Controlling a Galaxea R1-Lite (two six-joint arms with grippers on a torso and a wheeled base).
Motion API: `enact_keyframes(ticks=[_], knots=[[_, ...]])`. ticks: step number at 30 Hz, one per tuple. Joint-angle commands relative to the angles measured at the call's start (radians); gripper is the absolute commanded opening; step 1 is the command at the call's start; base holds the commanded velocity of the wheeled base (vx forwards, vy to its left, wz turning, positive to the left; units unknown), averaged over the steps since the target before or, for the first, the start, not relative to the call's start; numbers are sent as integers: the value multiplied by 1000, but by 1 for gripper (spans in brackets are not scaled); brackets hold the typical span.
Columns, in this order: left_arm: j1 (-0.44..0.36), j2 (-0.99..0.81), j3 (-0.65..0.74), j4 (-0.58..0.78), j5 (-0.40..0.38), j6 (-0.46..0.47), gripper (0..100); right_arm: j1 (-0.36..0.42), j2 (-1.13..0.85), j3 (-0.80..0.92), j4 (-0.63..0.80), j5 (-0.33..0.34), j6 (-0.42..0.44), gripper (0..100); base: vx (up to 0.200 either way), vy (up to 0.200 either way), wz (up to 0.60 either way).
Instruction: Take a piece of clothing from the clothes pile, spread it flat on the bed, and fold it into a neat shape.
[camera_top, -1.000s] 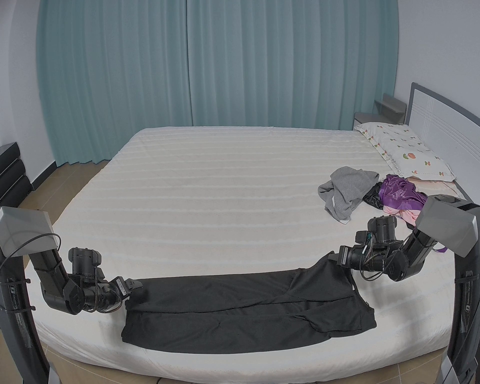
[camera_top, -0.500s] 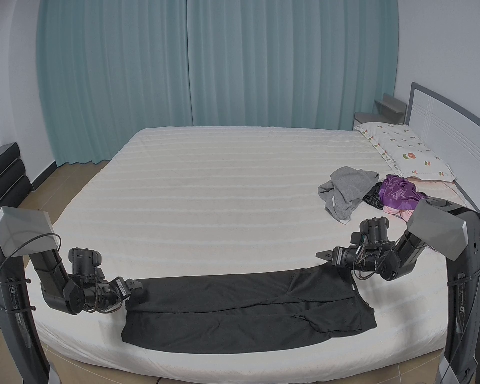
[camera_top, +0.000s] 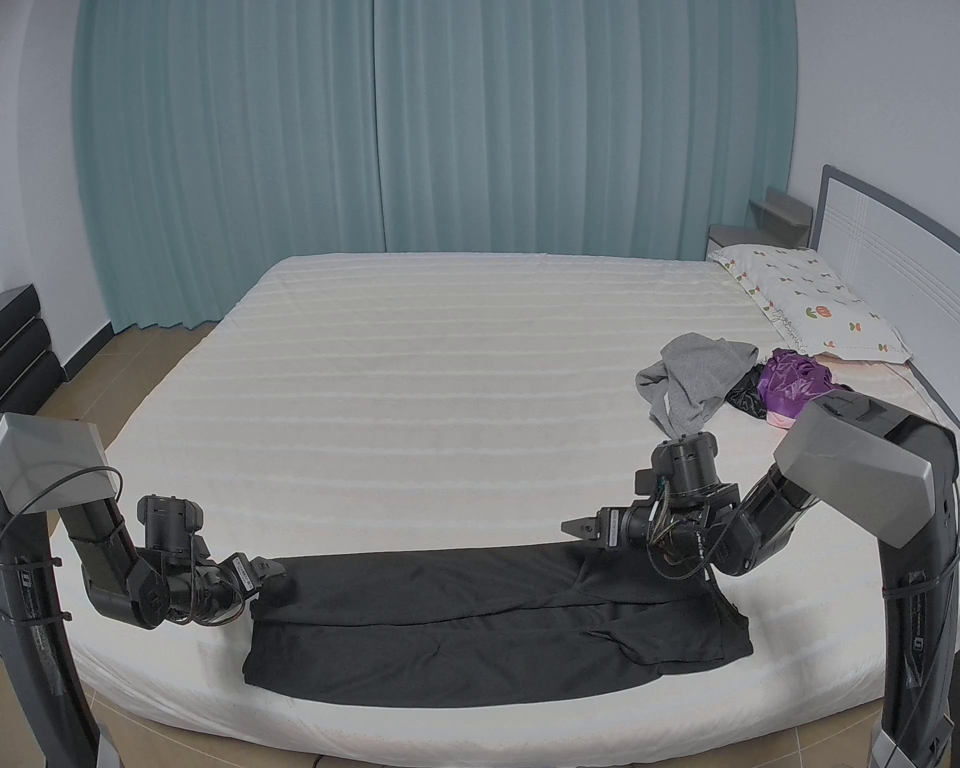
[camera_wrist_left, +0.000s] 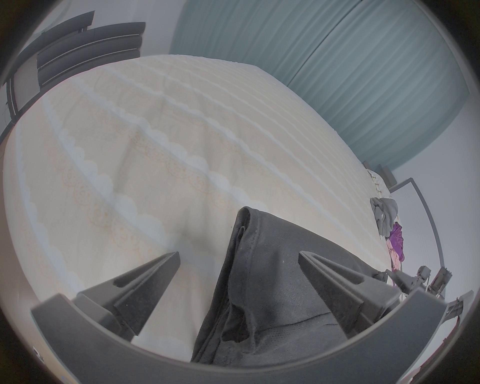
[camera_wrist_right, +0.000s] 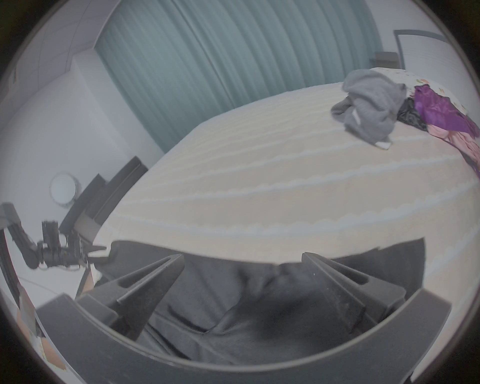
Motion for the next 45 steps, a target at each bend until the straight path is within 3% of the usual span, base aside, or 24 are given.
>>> enact_keyframes(ticks=[1,8,9,15,21,32,33,36,39,45], knots=[[0,6,-2,0,0,-1,100,29,31,-10,14,-13,-27,100,0,0,0],[0,6,-5,0,-2,-3,100,34,40,-49,91,-30,-70,100,0,0,0],[0,6,-7,0,0,-3,100,34,40,-55,105,-30,-76,0,0,0,0],[0,11,-10,0,0,-1,100,55,51,-84,157,-36,-91,0,0,0,0],[0,12,-10,0,0,-1,100,77,99,-116,102,-110,-102,0,0,0,0],[0,12,-10,0,0,0,100,80,97,-108,76,-114,-99,0,0,0,0],[0,14,-8,0,0,0,100,78,97,-104,74,-114,-97,100,0,0,0],[0,14,-10,0,0,0,100,78,88,-102,65,-106,-83,100,0,0,0],[0,14,-10,0,0,0,100,58,37,-92,25,-90,23,100,0,0,0],[1,14,-10,0,0,-4,100,-57,8,-50,21,-39,78,100,0,0,0]])
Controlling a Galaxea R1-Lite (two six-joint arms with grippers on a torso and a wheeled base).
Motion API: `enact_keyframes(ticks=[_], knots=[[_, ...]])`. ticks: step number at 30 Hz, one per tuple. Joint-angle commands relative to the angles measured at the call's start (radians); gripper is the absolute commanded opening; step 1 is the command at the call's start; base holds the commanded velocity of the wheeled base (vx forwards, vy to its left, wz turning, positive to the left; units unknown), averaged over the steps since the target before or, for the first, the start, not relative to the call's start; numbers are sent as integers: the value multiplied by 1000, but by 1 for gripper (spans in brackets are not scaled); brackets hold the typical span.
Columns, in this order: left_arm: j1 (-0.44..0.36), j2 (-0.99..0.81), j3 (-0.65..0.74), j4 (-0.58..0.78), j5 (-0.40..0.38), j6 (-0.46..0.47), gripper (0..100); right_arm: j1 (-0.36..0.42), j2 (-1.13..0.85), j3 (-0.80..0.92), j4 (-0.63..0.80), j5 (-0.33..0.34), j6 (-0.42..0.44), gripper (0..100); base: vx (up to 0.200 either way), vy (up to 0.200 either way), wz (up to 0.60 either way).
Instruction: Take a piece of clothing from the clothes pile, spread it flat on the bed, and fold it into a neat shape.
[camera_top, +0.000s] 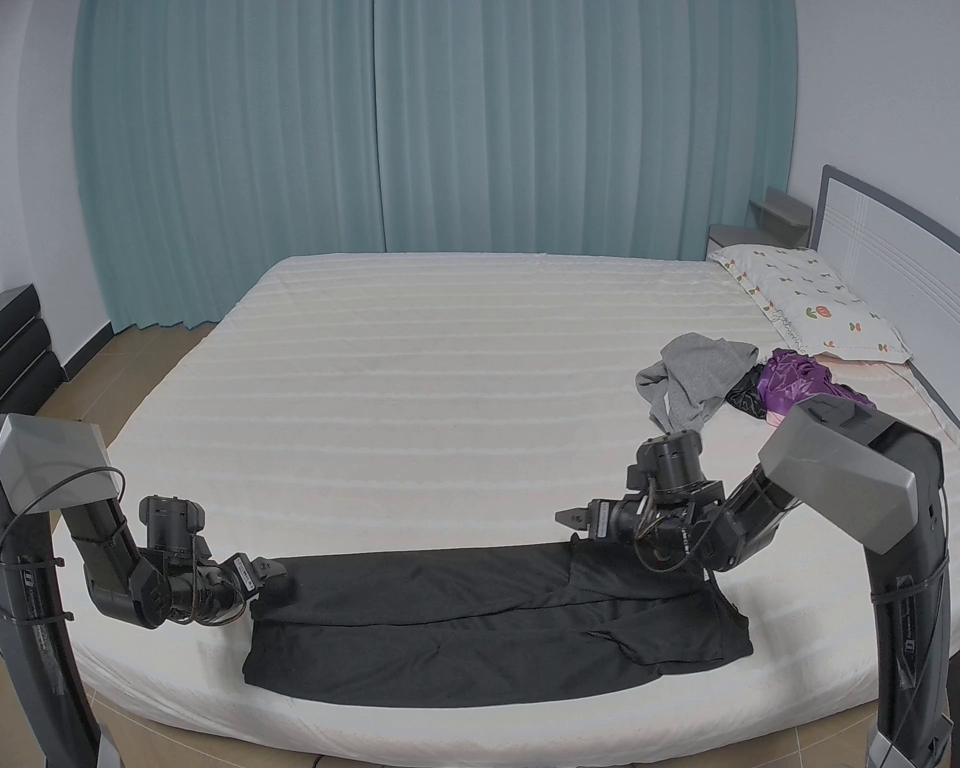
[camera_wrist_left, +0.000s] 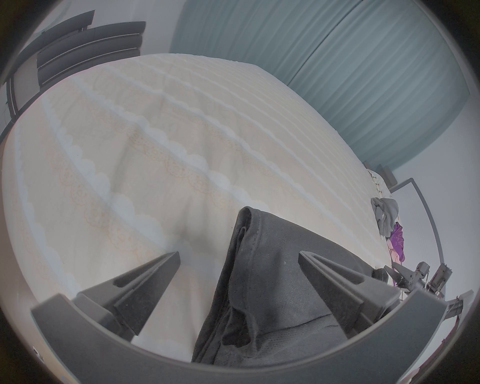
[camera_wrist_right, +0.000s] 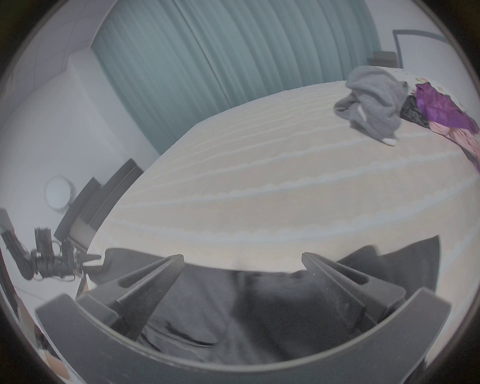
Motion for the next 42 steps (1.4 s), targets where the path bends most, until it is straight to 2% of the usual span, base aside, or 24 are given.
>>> enact_keyframes(ticks=[1,3,8,17,18,38,39,42], knots=[[1,1,0,0,0,-3,100,-77,-39,36,-6,20,18,100,0,0,0],[1,4,-1,0,-2,-3,100,-130,-50,62,-4,23,18,100,0,0,0],[1,7,-1,0,-2,-3,100,-179,-25,73,-4,28,18,100,0,0,0],[1,7,0,0,-2,-3,100,-186,-8,77,10,83,25,100,0,0,0],[1,7,0,0,-2,-1,100,-181,2,79,11,82,21,0,0,0,0],[1,7,-1,0,-2,-1,100,-209,2,93,-6,72,36,0,0,0,0],[1,7,-1,0,-2,-3,100,-207,-1,94,-4,75,36,100,0,0,0],[1,9,-17,1,-2,-4,100,-207,-25,119,-6,83,45,100,0,0,0]])
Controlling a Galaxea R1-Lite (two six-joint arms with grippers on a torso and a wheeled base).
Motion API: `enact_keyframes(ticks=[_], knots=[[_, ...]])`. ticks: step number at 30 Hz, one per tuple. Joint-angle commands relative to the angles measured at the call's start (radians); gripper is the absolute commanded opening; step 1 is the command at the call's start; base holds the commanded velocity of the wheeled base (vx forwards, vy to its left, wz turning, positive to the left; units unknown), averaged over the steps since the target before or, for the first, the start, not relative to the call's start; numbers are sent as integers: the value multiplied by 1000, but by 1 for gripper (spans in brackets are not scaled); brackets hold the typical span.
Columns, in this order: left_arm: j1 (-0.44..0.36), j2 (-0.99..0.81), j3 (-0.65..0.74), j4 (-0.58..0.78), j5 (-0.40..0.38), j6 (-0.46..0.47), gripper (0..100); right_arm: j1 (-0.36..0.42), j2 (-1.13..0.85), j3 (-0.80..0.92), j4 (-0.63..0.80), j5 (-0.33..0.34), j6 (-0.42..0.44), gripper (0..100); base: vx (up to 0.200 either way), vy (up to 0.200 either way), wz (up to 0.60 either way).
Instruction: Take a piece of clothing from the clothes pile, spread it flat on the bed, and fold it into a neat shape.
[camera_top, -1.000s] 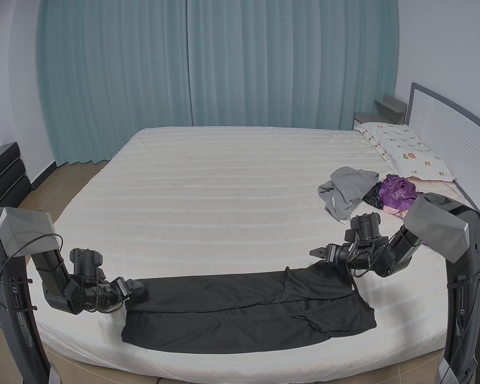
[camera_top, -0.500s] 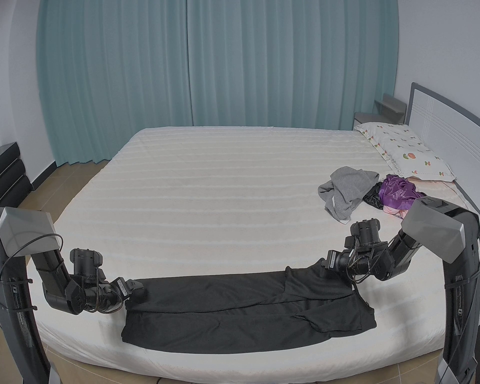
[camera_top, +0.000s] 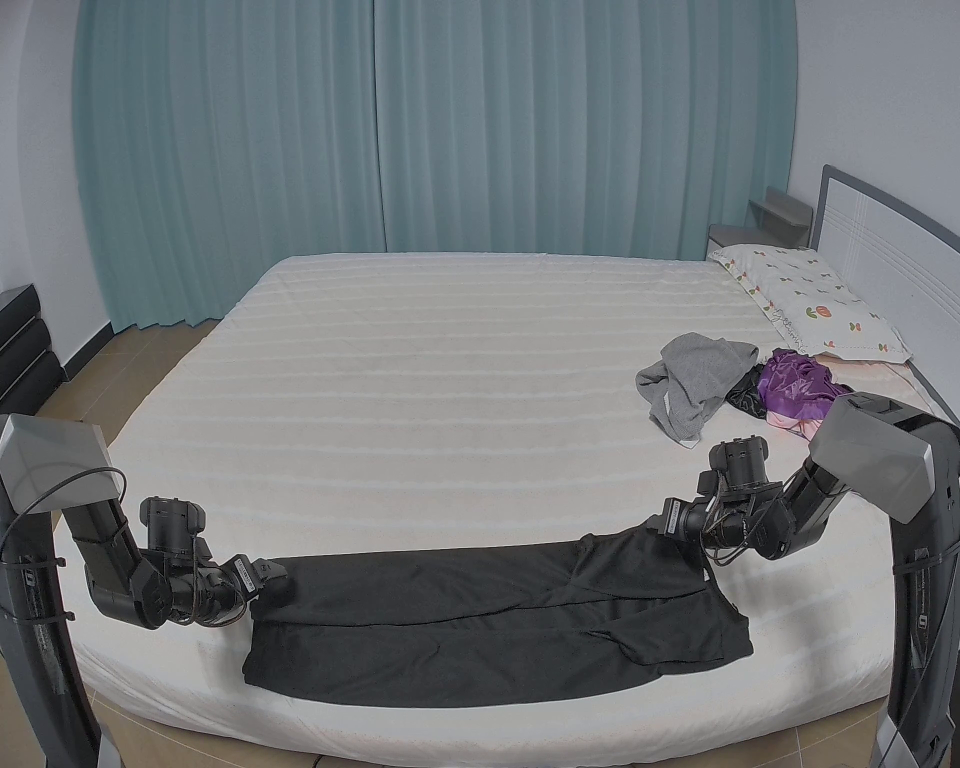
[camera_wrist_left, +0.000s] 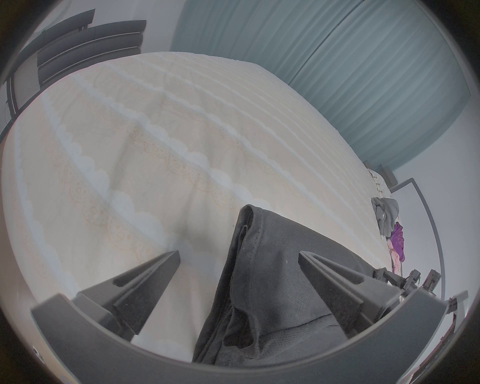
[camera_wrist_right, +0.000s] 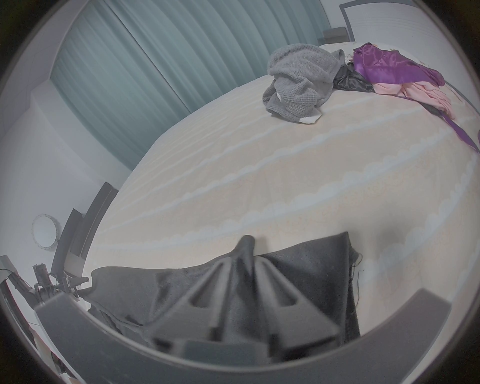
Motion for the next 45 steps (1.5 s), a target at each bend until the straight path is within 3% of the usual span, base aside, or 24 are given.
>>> enact_keyframes(ticks=[1,7,11,18,19,30,34,45], knots=[[0,2,-19,0,3,-4,100,1,-32,27,-1,8,15,100,0,0,0],[-4,-6,-89,13,9,-93,100,-25,-154,89,-1,78,130,100,0,0,0],[-33,20,-120,15,17,-96,100,-48,-163,124,-3,77,159,100,0,0,0],[-72,100,-206,13,129,-93,100,-101,-140,150,-32,80,196,100,0,0,0],[-76,105,-212,13,144,-91,0,-109,-117,150,-34,81,207,100,0,0,0],[-58,109,-215,3,187,-101,0,-111,-39,124,-67,70,202,100,0,0,0],[-46,105,-261,4,219,-174,0,-117,-25,118,-69,46,201,100,0,0,0],[-12,94,-252,10,199,-187,0,-123,5,86,-67,29,205,100,0,0,0]])
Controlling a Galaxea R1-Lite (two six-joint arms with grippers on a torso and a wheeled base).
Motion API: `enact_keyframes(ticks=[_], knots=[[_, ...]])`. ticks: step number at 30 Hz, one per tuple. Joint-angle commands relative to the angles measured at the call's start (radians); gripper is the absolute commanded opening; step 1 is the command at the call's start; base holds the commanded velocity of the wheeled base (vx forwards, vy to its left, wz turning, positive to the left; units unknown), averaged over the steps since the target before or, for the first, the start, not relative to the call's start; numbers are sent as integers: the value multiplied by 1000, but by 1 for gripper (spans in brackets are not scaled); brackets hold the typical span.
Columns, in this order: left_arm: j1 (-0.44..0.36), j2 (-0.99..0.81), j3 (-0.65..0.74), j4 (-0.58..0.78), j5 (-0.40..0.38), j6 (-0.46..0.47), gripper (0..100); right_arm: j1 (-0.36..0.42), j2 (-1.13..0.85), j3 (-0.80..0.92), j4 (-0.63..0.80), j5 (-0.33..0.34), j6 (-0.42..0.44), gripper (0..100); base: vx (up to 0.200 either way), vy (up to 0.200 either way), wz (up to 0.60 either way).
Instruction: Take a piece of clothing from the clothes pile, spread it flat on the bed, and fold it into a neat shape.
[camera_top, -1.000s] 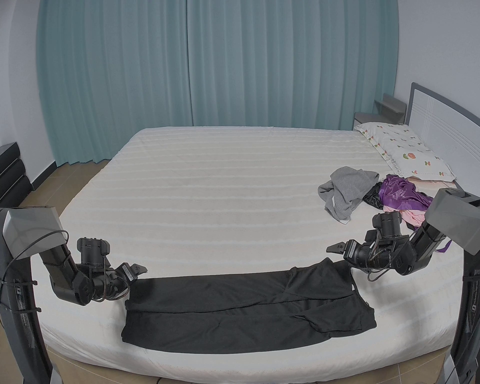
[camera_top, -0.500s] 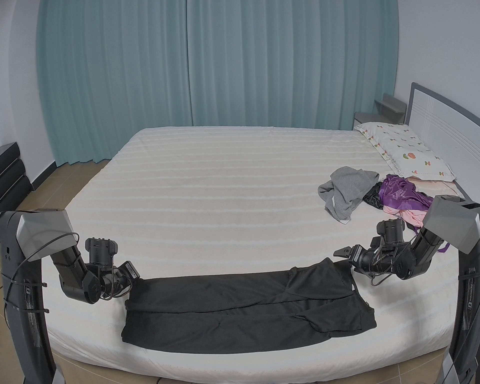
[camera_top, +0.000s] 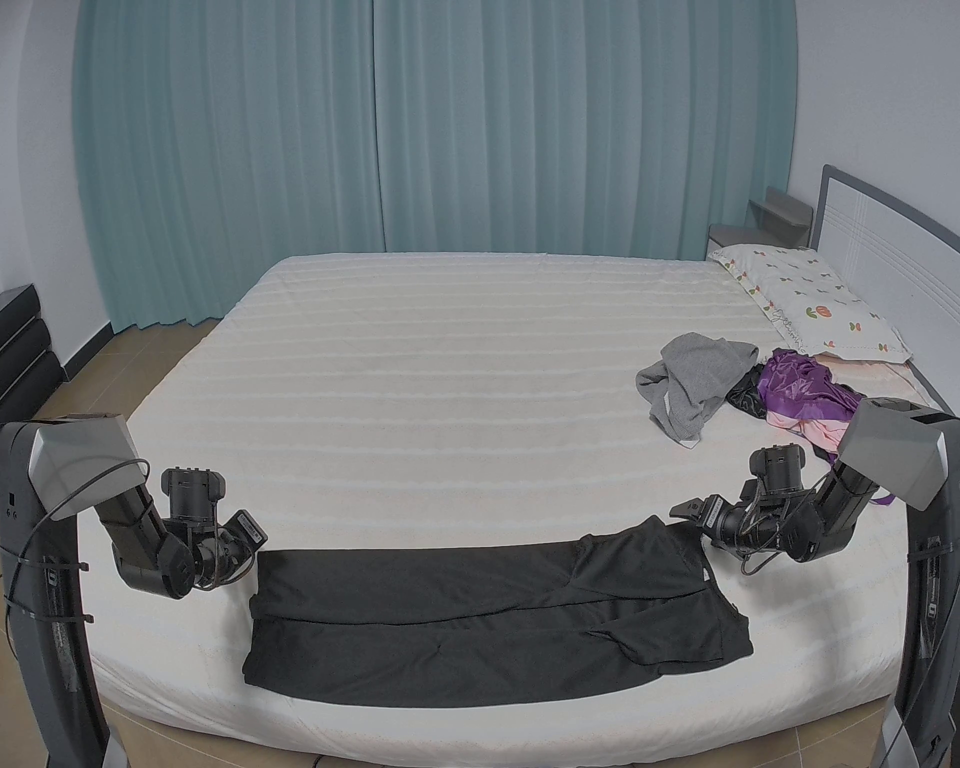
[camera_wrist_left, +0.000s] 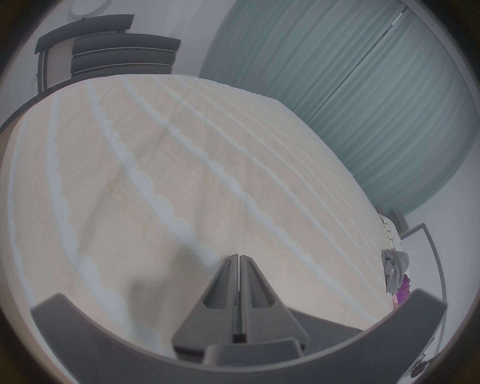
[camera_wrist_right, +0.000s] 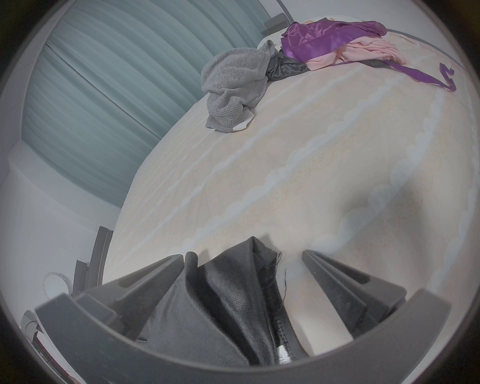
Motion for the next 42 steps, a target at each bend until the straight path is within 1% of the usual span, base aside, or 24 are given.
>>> enact_keyframes(ticks=[1,5,7,11,15,17,18,22,25,26,28,30,32,33,35,36,40,42], knots=[[17,-1,-12,-8,-2,-4,0,-1,13,-4,1,3,3,100,0,0,0],[20,9,-38,-10,-8,-18,0,-1,16,-15,-1,3,28,100,0,0,0],[20,12,-53,-10,-11,-42,0,-1,26,-23,-1,0,37,100,0,0,0],[20,6,-37,0,-17,-47,0,-1,26,-24,-1,0,39,100,0,0,0],[21,-27,19,0,-92,-42,0,-1,26,-24,-1,0,39,100,0,0,0],[20,-33,31,-3,-108,-42,0,-1,26,-24,-1,0,39,100,0,0,0],[20,-33,32,-6,-108,-41,100,-1,26,-23,-1,1,39,100,0,0,0],[18,-33,34,0,-112,-35,100,-1,26,-23,-1,1,42,100,0,0,0],[17,-25,42,-3,-112,-7,100,-1,26,-23,-1,1,42,100,0,0,0],[14,-22,51,-13,-112,36,100,-1,26,-24,-1,1,42,100,0,0,0],[14,-10,56,-20,-114,84,100,1,27,-24,-1,3,42,100,0,0,0],[10,-2,66,-37,-114,113,100,1,27,-24,-1,3,42,100,0,0,0],[-2,-1,77,-59,-114,122,100,1,27,-26,-1,3,43,100,0,0,0],[-13,4,80,-66,-114,127,0,1,27,-24,-1,3,43,100,0,0,0],[-19,9,82,-69,-112,130,0,1,27,-26,-1,4,43,100,0,0,0],[-36,22,72,-71,-105,148,0,1,27,-26,-1,3,43,100,0,0,0],[-36,29,66,-71,-99,151,0,1,29,-26,-1,1,43,100,0,0,0],[-32,35,62,-74,-79,148,0,1,29,-26,-2,1,43,100,0,0,0]])
